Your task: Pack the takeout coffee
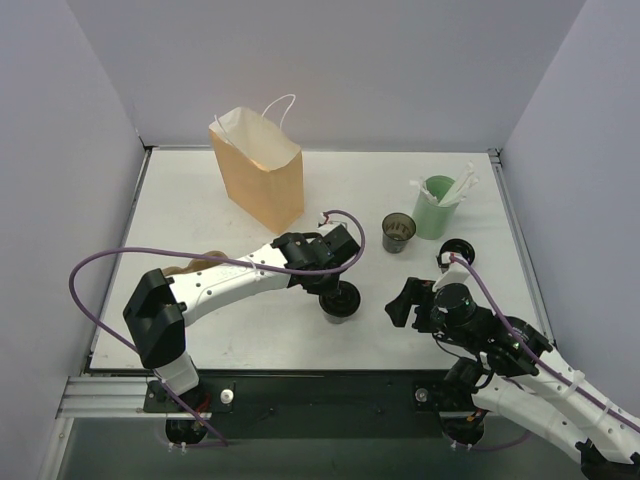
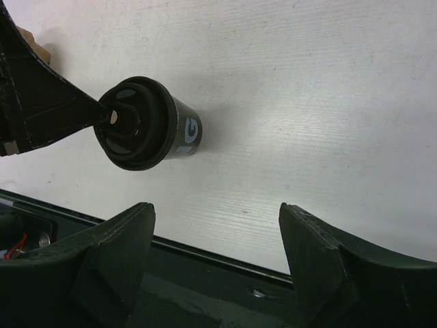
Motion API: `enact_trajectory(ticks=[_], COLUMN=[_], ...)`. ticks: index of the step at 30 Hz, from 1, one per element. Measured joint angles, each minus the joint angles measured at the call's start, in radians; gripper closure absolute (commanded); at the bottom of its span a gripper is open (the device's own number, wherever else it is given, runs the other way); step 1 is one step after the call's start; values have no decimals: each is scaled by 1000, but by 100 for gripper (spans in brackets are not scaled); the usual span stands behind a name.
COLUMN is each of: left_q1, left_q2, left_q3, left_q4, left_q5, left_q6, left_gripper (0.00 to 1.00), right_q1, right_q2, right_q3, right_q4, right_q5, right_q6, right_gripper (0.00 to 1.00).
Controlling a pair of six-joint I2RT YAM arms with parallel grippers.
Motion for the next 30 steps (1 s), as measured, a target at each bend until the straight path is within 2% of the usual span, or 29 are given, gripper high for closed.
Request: enact_trajectory(ticks=[17, 24, 25, 26, 30], left_q1=[0, 0, 0, 0, 0], left_q2=[-1, -16, -22, -29, -66], left_q3=[-5, -25, -34, -42, -54], left_q4=[-10, -7, -7, -8, -7], left_q5=[-29, -35, -35, -36, -42], left_q6=[-3, -5, -6, -6, -11], left_gripper=[73, 57, 49, 47, 42], right_q1=[0, 0, 0, 0, 0], right_q2=[67, 92, 101, 113, 183], right_q3=[-1, -1, -1, 0, 19], right_q4=[38, 74, 83, 95, 135], right_q5=[-11, -21, -27, -32, -55], right_q6=[-11, -10, -10, -9, -10], right_gripper=[25, 25, 25, 25, 24])
